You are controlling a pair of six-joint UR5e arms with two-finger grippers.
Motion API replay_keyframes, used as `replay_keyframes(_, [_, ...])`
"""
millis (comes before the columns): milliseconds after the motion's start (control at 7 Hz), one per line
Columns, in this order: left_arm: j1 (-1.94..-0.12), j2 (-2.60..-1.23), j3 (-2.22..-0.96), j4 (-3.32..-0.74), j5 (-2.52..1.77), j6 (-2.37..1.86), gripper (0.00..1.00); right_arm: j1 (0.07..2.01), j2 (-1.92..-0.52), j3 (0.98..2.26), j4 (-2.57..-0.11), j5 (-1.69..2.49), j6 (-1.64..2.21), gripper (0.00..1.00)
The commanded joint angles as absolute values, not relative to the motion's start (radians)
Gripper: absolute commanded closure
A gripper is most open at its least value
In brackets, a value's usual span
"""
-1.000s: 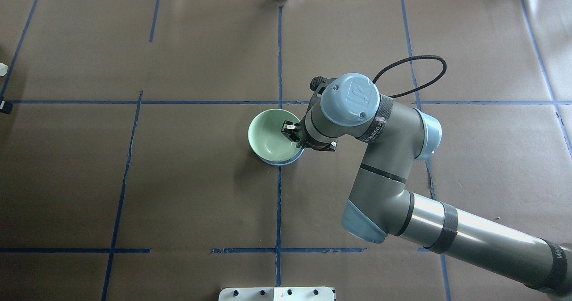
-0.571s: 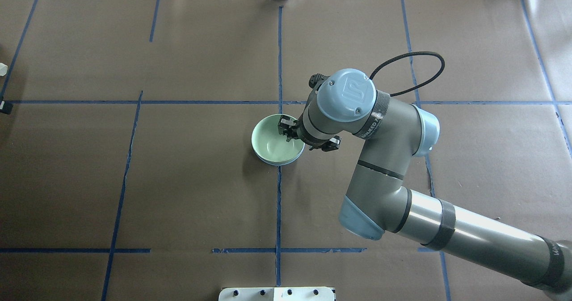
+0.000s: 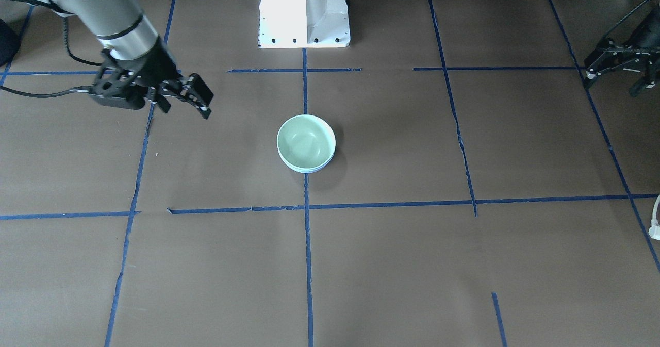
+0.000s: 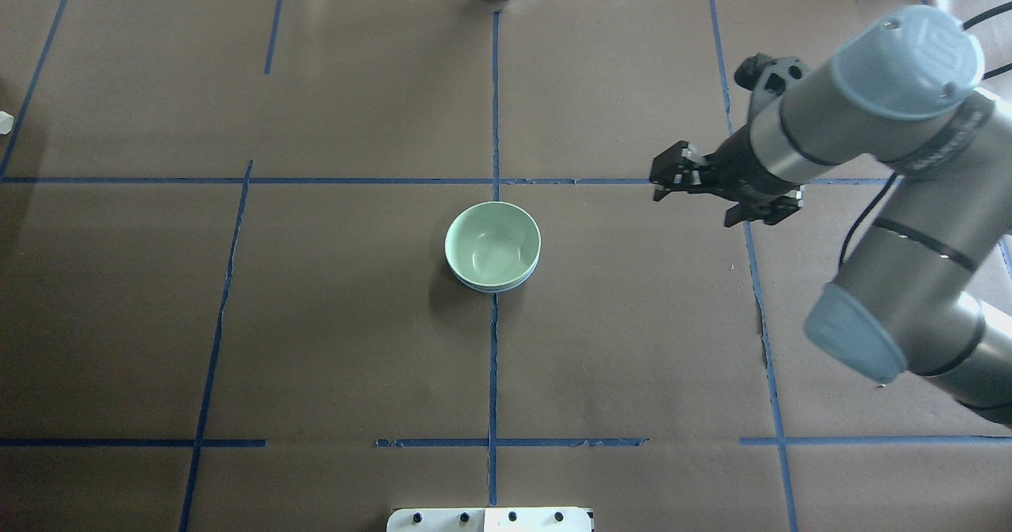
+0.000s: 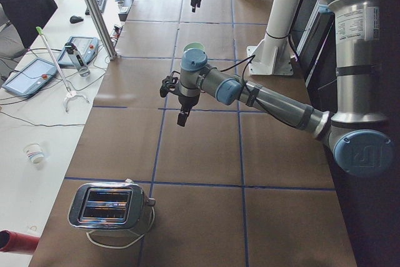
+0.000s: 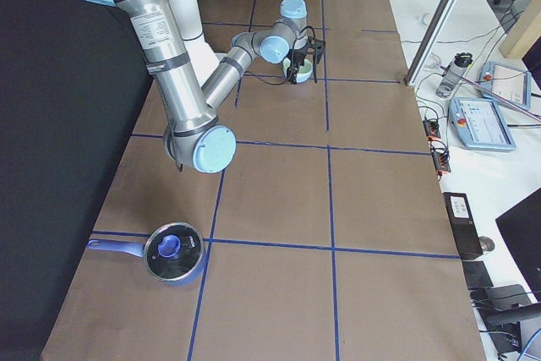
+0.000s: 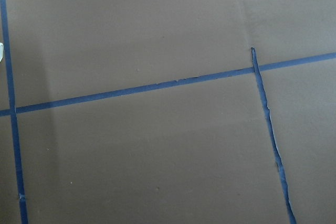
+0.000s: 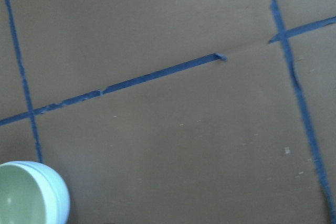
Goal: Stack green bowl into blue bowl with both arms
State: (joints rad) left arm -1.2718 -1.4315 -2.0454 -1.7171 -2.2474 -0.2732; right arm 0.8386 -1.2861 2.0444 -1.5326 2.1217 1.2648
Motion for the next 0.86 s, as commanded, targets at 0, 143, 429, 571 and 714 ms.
replay_keyframes(0, [-1.369, -1.393, -1.972, -1.715, -2.250, -0.055, 0.00, 1.074, -1.519, 2.071, -1.535, 2.273, 0.800, 0.00])
replay_keyframes(143, [-1.440, -1.391, -1.901, -1.712, -2.258, 0.060, 0.00, 1.201, -1.608, 2.045, -1.539, 2.311, 0.574, 0.00])
replay_keyframes(429, [-1.547, -1.407, -1.788, -1.671, -2.359, 0.184, 0.00, 1.400, -1.713, 1.924, -1.540, 2.352, 0.145, 0.00])
replay_keyframes(571, [-1.549, -1.399, -1.793, -1.651, -2.365, 0.184, 0.00, 1.479, -1.729, 1.858, -1.542, 2.353, -0.011, 0.00])
replay_keyframes(714, [-1.549, -1.402, -1.804, -1.600, -2.365, 0.181, 0.00, 1.526, -1.727, 1.798, -1.561, 2.353, -0.120, 0.00])
